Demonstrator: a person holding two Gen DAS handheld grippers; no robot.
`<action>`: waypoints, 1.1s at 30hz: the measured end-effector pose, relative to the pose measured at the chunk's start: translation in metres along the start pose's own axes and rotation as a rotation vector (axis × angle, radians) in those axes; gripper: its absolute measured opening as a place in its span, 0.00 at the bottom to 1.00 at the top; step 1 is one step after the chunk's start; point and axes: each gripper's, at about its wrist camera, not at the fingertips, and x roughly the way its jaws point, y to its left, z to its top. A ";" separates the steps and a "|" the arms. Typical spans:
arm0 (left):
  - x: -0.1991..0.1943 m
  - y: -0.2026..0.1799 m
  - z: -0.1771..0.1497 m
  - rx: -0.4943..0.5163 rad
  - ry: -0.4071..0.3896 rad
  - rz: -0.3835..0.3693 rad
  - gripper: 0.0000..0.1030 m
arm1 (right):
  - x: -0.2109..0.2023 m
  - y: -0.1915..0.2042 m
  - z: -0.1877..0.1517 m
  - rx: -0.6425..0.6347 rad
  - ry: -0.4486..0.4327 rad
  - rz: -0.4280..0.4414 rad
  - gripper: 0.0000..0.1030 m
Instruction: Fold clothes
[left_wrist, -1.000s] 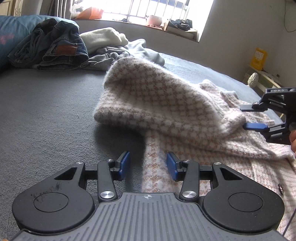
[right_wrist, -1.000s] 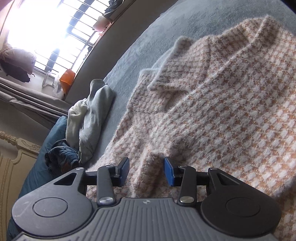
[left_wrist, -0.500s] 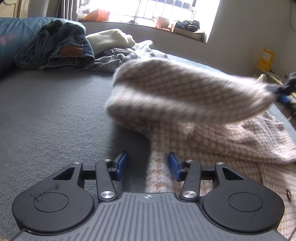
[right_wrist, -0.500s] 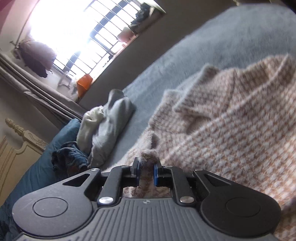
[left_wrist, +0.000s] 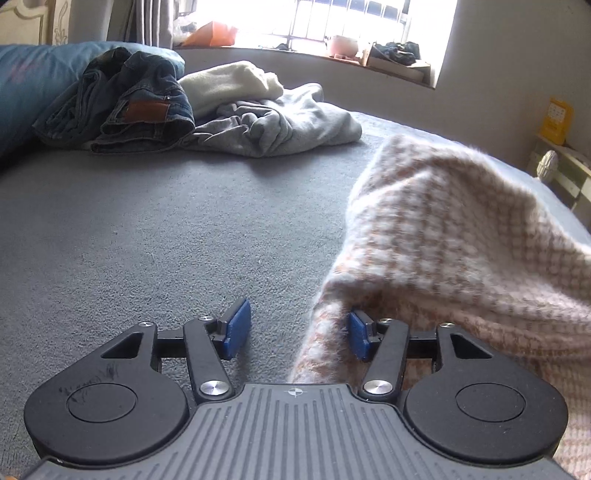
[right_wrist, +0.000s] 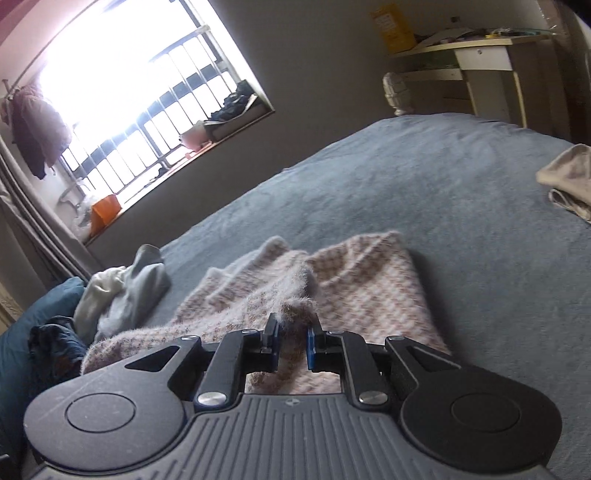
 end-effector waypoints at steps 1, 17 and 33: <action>0.000 -0.001 0.000 0.004 0.001 0.002 0.56 | -0.001 -0.005 0.000 0.008 -0.002 -0.010 0.14; -0.009 0.003 -0.008 0.014 0.026 -0.042 0.58 | 0.011 -0.042 0.003 -0.007 0.033 -0.118 0.14; -0.048 0.029 -0.012 -0.029 -0.023 -0.254 0.58 | 0.010 -0.080 0.016 0.083 0.004 -0.240 0.43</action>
